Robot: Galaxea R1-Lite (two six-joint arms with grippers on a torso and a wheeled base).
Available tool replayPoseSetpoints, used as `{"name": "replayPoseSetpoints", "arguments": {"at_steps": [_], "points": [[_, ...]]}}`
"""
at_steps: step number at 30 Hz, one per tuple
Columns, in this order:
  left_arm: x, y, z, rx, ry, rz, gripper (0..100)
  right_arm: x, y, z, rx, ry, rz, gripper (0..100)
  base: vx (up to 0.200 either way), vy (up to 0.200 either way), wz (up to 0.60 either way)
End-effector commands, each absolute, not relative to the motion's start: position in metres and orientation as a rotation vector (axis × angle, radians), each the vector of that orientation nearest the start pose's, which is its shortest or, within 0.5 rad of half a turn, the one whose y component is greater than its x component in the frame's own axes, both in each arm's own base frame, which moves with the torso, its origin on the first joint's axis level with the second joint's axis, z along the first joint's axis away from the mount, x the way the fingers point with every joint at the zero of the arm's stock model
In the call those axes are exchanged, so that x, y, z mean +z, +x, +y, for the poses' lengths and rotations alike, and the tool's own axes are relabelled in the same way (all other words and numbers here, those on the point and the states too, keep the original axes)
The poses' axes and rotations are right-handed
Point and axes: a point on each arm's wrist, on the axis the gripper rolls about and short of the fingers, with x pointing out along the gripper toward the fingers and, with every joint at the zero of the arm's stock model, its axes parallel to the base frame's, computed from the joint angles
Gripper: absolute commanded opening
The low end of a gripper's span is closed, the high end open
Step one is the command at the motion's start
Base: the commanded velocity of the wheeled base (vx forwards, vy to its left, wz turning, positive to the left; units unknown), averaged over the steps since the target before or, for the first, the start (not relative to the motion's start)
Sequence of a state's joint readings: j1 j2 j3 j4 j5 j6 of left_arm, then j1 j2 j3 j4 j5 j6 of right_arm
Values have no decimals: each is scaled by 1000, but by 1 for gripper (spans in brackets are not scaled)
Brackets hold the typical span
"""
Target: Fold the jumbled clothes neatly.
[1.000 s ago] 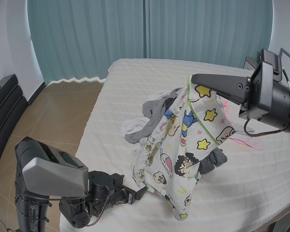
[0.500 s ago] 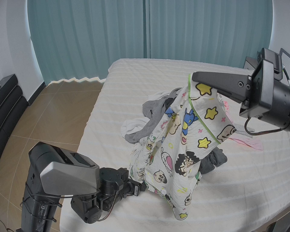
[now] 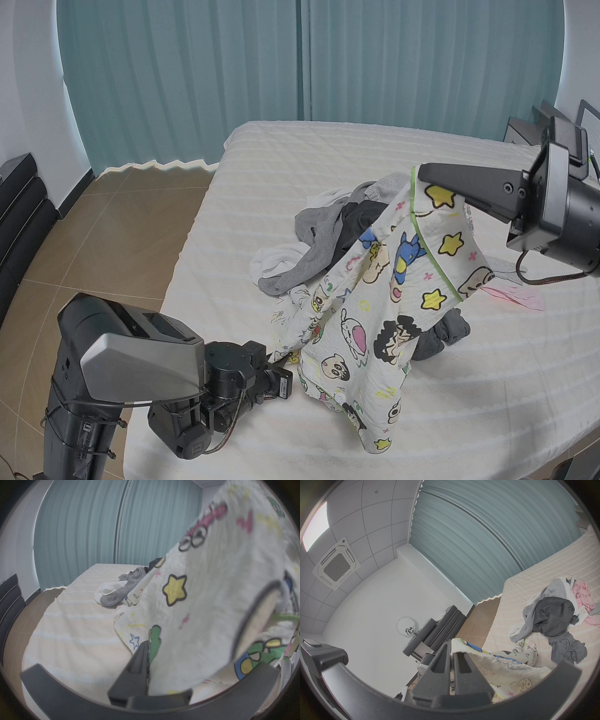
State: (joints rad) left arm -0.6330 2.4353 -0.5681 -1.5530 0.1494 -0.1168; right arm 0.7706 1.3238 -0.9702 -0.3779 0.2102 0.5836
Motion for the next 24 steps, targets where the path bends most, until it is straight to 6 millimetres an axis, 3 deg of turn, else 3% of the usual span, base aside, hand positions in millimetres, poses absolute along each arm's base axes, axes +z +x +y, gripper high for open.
{"name": "replayPoseSetpoints", "arguments": {"at_steps": [1,7,15,24], "points": [[4,270,-187,-449,-17,280,0,305,150,139,919,550,232,0,0,0,0],[58,247,-154,-407,-85,198,0,297,152,120,840,549,230,0,0,0,0],[143,218,-107,-324,-175,-86,0,287,160,94,700,548,210,0,0,0,0],[208,201,-79,-249,-180,-328,0,288,163,71,588,549,156,0,0,0,0]]}}
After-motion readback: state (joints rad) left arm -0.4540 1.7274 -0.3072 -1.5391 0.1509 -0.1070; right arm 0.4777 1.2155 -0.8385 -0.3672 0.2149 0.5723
